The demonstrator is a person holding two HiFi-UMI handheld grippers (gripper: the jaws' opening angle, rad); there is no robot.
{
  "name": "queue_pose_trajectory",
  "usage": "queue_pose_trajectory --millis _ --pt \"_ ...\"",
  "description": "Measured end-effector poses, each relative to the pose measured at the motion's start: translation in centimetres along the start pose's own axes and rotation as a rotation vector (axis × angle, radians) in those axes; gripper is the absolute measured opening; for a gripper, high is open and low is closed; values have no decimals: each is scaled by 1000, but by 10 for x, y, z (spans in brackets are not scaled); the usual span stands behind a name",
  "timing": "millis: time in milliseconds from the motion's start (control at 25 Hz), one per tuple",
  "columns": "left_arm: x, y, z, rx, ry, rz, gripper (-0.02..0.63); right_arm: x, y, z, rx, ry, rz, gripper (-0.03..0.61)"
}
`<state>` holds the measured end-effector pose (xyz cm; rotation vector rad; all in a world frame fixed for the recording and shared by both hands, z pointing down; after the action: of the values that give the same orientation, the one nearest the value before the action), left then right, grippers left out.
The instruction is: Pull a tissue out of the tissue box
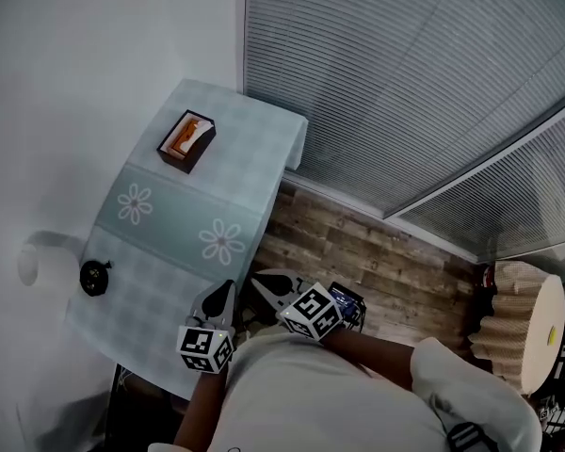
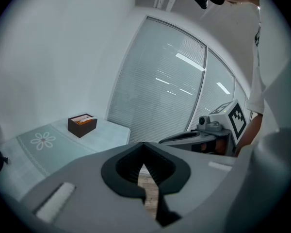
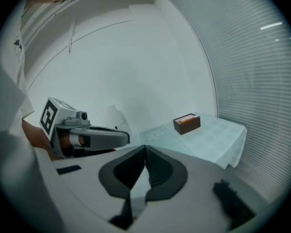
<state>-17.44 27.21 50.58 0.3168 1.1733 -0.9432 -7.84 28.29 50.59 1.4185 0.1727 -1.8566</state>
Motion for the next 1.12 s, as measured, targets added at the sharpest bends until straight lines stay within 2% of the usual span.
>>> queue_pose_trajectory --millis 240,520,840,1000,1120 --pt "-1 -23 -2 -27 6 9 5 -3 5 19 -45 -22 16 14" --pt "7 -41 24 -37 -9 -30 5 6 49 27 -108 -23 53 13" --pt "37 -61 119 18 -48 -33 5 32 155 39 -85 -19 84 12" --pt "72 -68 185 76 -33 -63 5 57 230 40 -56 -30 94 12" --pt "102 -74 223 121 -7 -73 5 82 273 44 -6 -46 59 12"
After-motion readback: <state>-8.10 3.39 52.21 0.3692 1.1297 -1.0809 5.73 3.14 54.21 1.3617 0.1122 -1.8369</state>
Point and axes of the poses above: the fingertips, and each gripper's own axes: z forward along the fingers, y to its right, x out of its top, the point moved 4 cm from there along -z, backward along the fingers, and after that the axes turned 10 degrees about x, right-handed, at the moved point
